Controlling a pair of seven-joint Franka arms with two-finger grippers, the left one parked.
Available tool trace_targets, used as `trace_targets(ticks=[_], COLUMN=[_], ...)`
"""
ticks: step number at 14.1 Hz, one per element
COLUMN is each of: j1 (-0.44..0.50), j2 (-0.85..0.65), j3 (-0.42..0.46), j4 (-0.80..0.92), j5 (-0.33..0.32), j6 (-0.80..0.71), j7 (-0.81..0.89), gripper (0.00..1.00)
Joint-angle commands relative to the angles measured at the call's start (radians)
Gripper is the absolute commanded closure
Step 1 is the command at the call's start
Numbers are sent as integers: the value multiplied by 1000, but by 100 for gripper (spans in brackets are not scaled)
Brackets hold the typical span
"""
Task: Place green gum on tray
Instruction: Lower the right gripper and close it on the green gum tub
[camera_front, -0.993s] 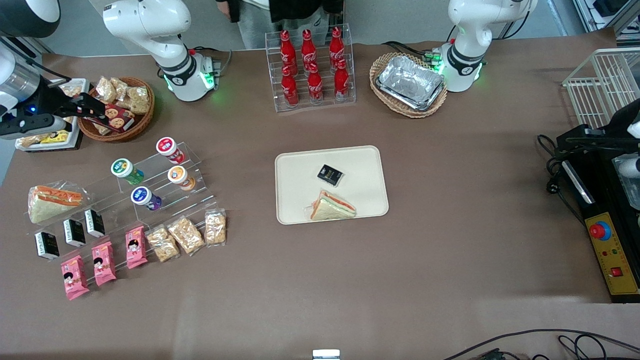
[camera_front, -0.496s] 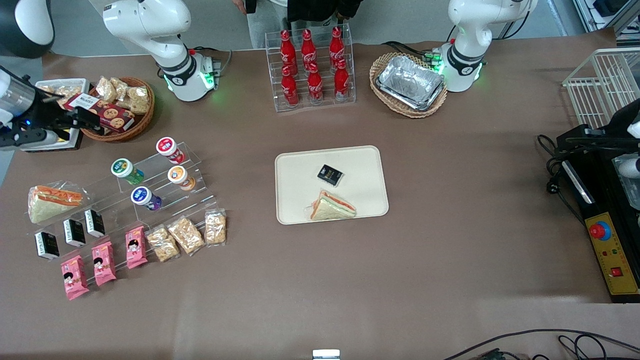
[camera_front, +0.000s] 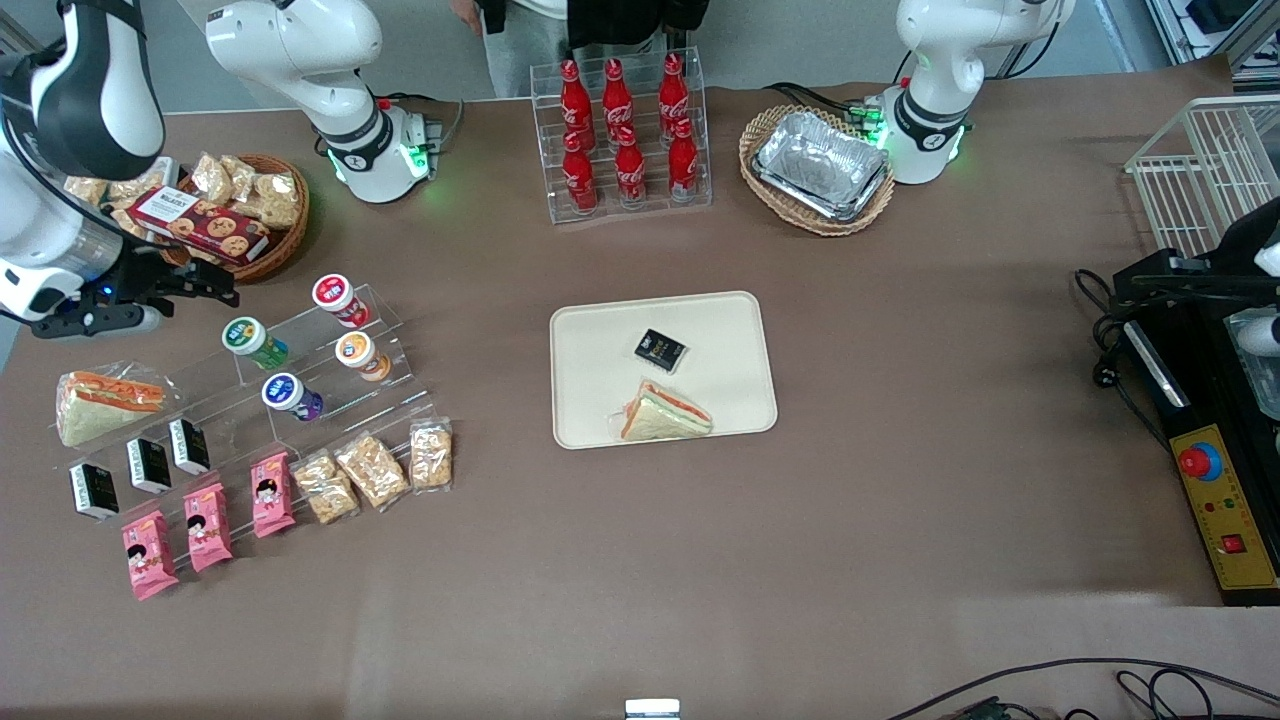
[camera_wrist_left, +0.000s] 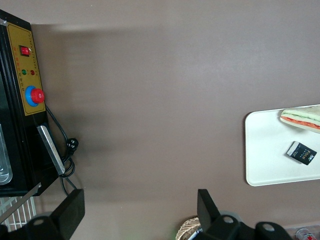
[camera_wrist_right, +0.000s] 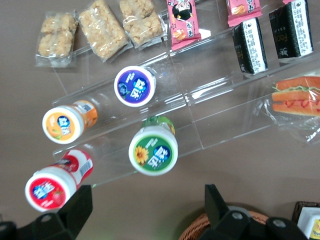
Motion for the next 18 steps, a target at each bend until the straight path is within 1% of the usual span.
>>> trace_targets(ticks=[1, 4, 8, 11, 13, 14, 16, 18], j1=[4, 4, 10, 10, 11, 11, 11, 11], j2=[42, 45, 94, 111, 112, 115, 123, 123], j3=[-2, -2, -1, -1, -1, -1, -1, -1], j4=[-30, -92, -93, -116, -130, -130, -139, -149], j5=[-3, -1, 0, 2, 3, 3, 3, 3], j6=[90, 173, 186, 238, 255, 255, 279, 290], j7=[-8, -8, 6, 6, 6, 6, 6, 6], gripper=[0, 0, 0, 0, 2, 4, 17, 41])
